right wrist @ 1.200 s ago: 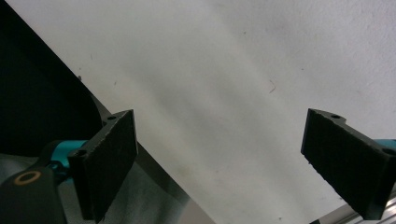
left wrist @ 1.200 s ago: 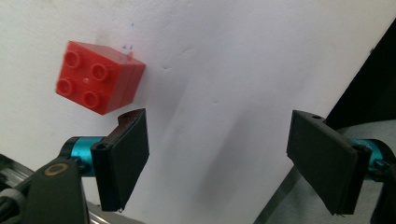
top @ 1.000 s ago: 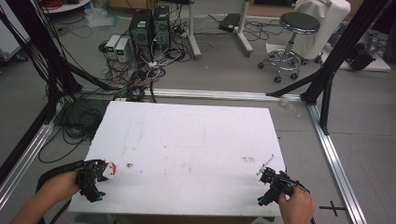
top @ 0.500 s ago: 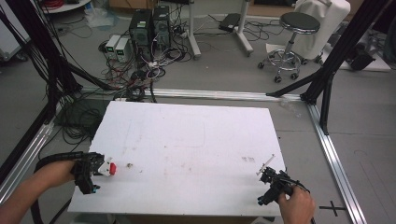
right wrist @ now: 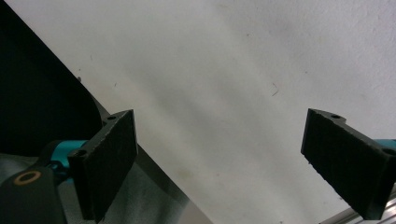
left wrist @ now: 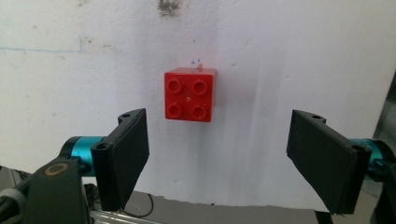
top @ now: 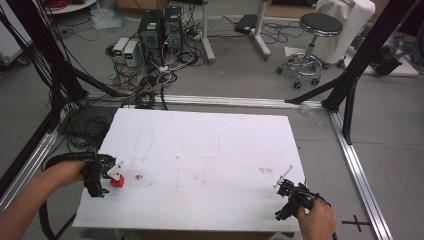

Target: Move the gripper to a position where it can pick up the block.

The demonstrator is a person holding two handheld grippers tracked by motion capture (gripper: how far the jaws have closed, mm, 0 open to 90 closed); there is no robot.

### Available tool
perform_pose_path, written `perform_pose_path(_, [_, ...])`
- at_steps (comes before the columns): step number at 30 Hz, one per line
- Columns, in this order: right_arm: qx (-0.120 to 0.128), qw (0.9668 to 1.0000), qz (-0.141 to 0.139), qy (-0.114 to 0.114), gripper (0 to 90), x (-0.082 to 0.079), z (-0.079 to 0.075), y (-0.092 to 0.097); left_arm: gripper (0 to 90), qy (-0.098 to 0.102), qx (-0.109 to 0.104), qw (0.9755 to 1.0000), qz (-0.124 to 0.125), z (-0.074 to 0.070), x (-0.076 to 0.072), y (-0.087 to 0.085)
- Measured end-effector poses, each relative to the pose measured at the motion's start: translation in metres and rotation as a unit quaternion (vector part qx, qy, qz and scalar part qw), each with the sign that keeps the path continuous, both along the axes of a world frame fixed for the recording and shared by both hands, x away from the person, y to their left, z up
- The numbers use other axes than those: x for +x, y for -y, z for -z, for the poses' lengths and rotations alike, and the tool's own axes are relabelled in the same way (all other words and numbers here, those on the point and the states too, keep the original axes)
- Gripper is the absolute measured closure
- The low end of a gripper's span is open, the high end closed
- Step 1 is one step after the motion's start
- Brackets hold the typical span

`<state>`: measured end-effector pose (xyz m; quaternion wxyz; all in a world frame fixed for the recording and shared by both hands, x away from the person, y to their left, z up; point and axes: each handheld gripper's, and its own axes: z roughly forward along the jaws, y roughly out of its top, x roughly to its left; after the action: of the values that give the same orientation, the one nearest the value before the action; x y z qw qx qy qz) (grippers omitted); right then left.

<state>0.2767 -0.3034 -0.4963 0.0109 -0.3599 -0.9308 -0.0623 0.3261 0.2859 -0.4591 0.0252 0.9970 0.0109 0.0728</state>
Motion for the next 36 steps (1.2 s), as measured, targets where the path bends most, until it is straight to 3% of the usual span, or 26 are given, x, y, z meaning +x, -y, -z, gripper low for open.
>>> perform_pose_path(3, [-0.001, 1.0, 0.0, -0.001, 10.1, 0.0, 0.0, 0.0, 21.3, -0.005, 0.001, 0.9998, 0.017, 0.004, 0.008, 0.002])
perform_pose_path(8, [-0.002, 1.0, -0.002, -0.003, 10.0, 0.001, 0.0, -0.001, 21.3, -0.01, 0.007, 0.9998, 0.012, 0.01, 0.013, 0.004])
perform_pose_path(22, [-0.001, 0.9999, -0.011, -0.005, 10.1, 0.002, 0.002, -0.005, 21.4, -0.029, 0.022, 0.9982, 0.048, 0.036, 0.027, 0.015])
perform_pose_path(36, [0.001, 0.9999, -0.009, -0.007, 10.0, 0.003, 0.003, -0.005, 21.4, -0.044, 0.029, 0.9975, 0.047, 0.046, 0.033, 0.01])
